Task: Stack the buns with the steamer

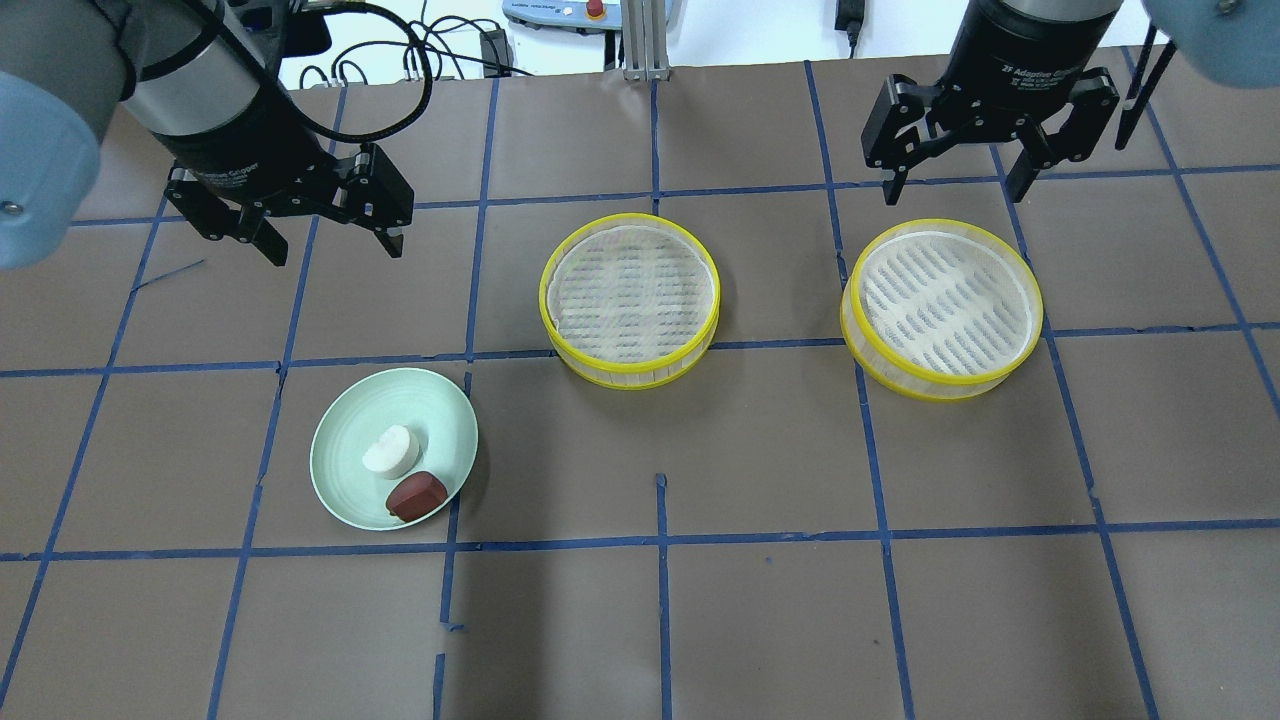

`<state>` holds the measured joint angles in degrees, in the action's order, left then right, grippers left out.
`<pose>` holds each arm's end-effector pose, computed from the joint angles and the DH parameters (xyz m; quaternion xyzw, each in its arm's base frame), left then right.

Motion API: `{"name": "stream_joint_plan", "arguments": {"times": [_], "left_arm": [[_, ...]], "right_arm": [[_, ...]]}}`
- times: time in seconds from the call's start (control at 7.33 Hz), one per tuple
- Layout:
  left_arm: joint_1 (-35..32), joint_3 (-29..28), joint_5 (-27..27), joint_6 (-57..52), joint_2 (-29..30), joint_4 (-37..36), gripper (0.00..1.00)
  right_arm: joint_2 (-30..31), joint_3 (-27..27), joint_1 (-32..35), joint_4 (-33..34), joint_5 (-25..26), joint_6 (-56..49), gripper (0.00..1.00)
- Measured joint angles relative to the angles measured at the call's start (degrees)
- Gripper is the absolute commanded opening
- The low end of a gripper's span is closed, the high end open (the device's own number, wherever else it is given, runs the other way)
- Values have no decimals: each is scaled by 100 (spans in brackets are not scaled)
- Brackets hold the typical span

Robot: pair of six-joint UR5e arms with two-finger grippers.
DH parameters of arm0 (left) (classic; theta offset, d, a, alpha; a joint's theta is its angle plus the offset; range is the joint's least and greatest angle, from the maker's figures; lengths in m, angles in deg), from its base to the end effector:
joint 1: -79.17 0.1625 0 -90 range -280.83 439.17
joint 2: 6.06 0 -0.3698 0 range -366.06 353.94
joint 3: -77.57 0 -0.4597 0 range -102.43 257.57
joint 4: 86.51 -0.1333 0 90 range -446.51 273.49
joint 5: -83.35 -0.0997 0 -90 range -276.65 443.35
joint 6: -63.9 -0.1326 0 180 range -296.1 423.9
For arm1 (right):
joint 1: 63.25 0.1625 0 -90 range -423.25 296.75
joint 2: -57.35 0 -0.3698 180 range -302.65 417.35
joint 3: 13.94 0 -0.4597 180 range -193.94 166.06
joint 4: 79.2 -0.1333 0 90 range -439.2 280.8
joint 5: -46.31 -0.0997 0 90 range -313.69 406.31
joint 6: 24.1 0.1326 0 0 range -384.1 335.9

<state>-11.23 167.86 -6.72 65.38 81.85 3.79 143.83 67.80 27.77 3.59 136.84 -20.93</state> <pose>-0.1370 -0.5482 0.4165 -0.0094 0.9999 -0.0131 0.0004 0.1423 -0.5723 0.4328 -0.0187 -0.9996 -0.0214 0.0054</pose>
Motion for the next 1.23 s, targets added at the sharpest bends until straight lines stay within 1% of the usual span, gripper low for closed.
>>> {"name": "stream_joint_plan", "arguments": {"times": [0.27, 0.55, 0.82, 1.09, 1.23], "left_arm": [[87, 35, -62, -311, -27, 31, 100], [396, 274, -38, -533, 84, 70, 99], [561, 1076, -65, -774, 321, -211, 96], [681, 1940, -75, -955, 606, -838, 95], [709, 2212, -128, -1112, 841, -1165, 93]], "right_arm": [[0, 4, 3, 0, 0, 0, 100], [0, 4, 9, 0, 0, 0, 100], [-2, -1, 23, 14, 0, 0, 100], [-20, -15, 34, 52, 4, -8, 100], [-46, -17, 36, 174, 2, -4, 100]]}}
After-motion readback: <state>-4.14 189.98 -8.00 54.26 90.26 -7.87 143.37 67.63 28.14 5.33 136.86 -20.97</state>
